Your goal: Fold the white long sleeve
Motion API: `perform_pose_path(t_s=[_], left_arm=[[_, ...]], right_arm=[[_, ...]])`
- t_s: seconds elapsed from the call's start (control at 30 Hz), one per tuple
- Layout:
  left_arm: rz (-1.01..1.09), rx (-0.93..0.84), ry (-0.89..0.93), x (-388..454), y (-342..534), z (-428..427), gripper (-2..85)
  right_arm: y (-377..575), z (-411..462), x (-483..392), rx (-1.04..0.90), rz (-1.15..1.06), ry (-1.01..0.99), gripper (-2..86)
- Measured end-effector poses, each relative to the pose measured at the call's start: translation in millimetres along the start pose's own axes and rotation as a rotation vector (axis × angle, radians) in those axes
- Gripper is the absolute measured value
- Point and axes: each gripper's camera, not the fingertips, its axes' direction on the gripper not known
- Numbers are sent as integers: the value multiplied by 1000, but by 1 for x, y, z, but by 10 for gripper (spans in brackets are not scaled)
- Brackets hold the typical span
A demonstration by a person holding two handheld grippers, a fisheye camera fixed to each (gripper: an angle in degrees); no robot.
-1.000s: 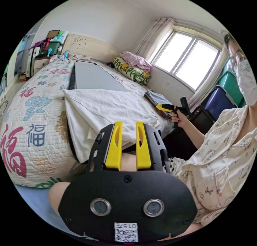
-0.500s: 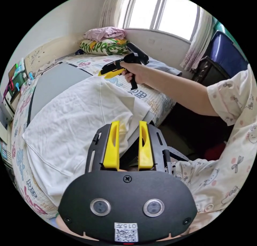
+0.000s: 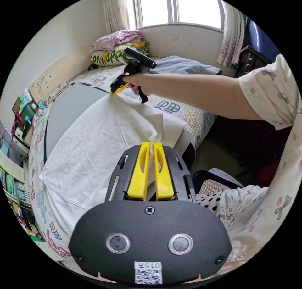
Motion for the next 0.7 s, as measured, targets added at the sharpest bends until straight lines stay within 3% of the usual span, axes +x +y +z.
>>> perform_pose_path(t_s=[0.2, 0.3, 0.47, 0.7], left_arm=[[-95, 44, 110, -18, 33, -27, 52], [-190, 99, 147, -47, 77, -67, 60], [-430, 150, 51, -98, 175, -132, 61], [-500, 154, 45, -108, 222, -145, 66]], right_arm=[[58, -39, -5, 29, -46, -8, 43], [123, -85, -13, 81, -130, -120, 40], [263, -132, -88, -38, -507, -391, 45], [401, -115, -165, -182, -794, -277, 72]])
